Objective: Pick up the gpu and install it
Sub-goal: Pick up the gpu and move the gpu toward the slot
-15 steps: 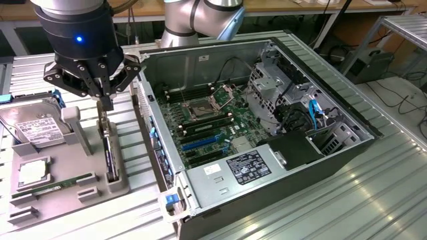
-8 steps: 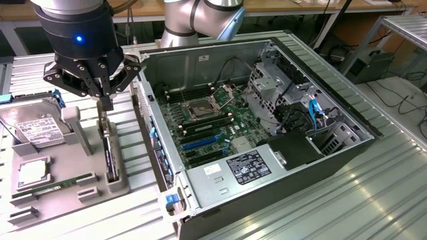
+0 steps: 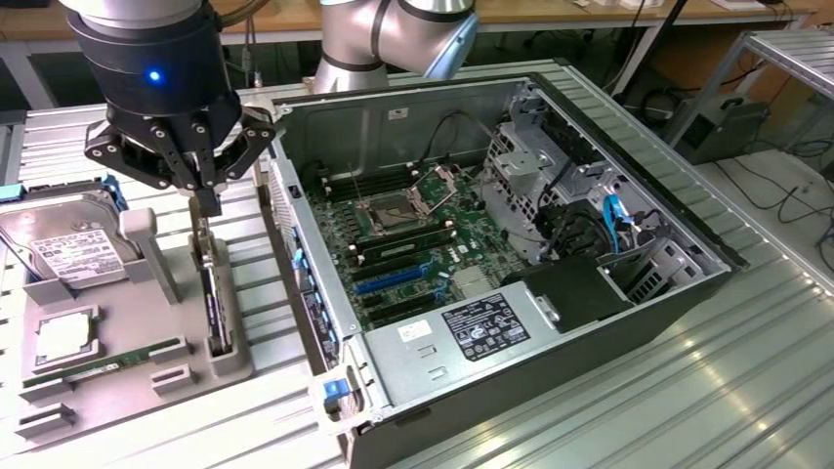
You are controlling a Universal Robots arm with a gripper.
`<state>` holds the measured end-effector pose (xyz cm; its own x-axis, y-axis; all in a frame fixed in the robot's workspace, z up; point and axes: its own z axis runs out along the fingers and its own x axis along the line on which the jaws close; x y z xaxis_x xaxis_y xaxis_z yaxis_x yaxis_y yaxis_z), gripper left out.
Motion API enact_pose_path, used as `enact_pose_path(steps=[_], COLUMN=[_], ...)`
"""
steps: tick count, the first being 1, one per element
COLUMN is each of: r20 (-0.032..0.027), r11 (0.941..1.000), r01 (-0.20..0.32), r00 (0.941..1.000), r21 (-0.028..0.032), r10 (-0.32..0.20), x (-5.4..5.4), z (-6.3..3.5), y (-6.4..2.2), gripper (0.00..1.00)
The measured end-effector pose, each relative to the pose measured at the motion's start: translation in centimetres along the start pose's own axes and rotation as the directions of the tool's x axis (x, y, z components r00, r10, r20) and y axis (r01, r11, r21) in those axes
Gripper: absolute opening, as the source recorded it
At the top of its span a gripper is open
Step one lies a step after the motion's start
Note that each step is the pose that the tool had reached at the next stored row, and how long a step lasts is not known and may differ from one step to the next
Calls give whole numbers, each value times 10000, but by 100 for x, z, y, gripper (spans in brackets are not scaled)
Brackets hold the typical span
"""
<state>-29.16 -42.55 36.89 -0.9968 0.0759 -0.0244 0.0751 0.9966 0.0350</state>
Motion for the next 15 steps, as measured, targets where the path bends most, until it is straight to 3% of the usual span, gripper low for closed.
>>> enact_pose_path(steps=[2,5,6,7,9,10,11,15], r20=[-1,-10,-13,-14,-13,-14,-15,-14], r11=[10000,9999,9999,9999,9998,9998,9998,9998], r01=[1,24,43,61,81,91,92,92], r00=[10000,10000,10000,10000,10000,10000,10000,10000], r21=[11,103,143,156,166,168,168,168], r10=[-1,-24,-43,-61,-81,-91,-92,-91], x=[1,34,93,126,180,190,191,193], z=[1,17,31,43,68,105,140,221], y=[-1,-6,-11,-14,-19,-21,-22,-25], gripper=[11,11,11,17,30,30,36,36])
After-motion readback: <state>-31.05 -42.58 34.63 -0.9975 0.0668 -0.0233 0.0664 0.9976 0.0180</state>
